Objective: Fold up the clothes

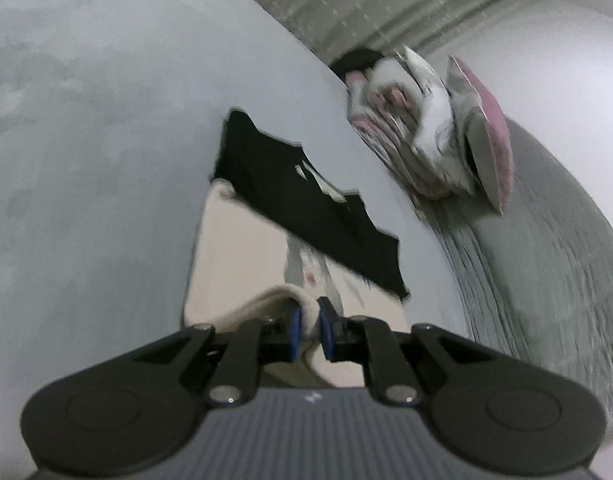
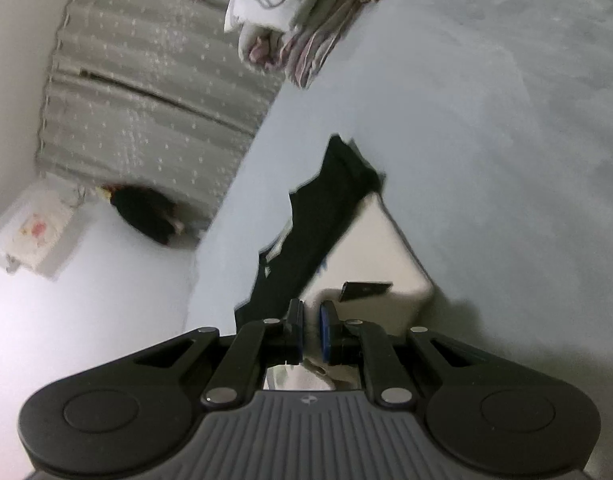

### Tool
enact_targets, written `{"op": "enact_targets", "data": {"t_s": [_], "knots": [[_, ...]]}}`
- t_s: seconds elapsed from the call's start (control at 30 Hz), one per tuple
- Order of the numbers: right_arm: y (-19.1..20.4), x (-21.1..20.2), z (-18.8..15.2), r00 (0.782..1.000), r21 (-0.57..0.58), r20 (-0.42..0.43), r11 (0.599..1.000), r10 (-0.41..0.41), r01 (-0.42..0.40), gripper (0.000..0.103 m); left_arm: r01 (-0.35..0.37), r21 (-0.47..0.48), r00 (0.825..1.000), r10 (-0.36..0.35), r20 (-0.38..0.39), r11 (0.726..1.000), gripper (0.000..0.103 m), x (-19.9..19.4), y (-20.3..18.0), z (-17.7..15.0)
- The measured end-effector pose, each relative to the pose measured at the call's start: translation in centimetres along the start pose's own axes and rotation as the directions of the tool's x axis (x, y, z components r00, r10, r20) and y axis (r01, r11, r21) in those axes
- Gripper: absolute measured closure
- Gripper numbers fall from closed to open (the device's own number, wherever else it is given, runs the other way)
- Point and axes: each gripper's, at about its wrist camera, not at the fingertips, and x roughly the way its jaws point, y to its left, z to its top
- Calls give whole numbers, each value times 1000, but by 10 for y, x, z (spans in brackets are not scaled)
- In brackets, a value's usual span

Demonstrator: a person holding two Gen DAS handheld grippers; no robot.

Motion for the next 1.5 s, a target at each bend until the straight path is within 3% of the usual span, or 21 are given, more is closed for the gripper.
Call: {"op": "enact_targets", "data": {"t_s": [0.17,0.27,0.37,0.47,0.6,0.63,0.73,0.87,0.97,1.03,1.13,1.23,1.37,1.5], "knots": [[0,29,11,997,63,77,998,11,-16,92,-58,-104,996,66,66,993,93,31,24,26],[-15,52,13,995,96,95,995,-10,1,92,-51,-103,993,62,103,993,93,53,43,29],[-27,74,17,994,128,83,990,-66,55,88,-84,-106,993,92,73,991,93,79,52,33],[-29,80,29,992,147,104,987,-74,58,86,-72,-103,993,80,82,992,89,92,51,44],[-25,77,38,984,114,149,990,-100,84,77,-82,-123,989,96,111,989,74,94,54,56],[-25,77,41,981,105,160,990,-106,90,75,-102,-106,986,115,121,989,69,91,54,58],[-19,83,43,981,63,152,992,-122,113,75,-163,-53,974,169,153,985,66,82,56,64],[1,91,36,974,-94,137,976,-183,196,75,-206,34,964,197,178,978,58,74,51,69],[15,90,30,955,-198,172,941,-243,275,75,-268,159,953,238,188,950,54,70,39,68],[20,86,30,944,-239,190,919,-272,313,75,-308,256,946,265,189,916,53,67,32,67],[25,81,32,926,-297,194,881,-323,370,75,-308,369,950,260,173,877,48,62,23,62],[33,82,28,904,-412,180,805,-388,427,75,-282,482,959,249,133,829,37,62,13,53],[43,92,12,860,-576,169,660,-482,483,75,-286,584,956,265,123,759,37,73,0,36],[48,102,-1,863,-653,148,607,-484,453,75,-272,626,961,244,132,731,39,82,-10,25]]}}
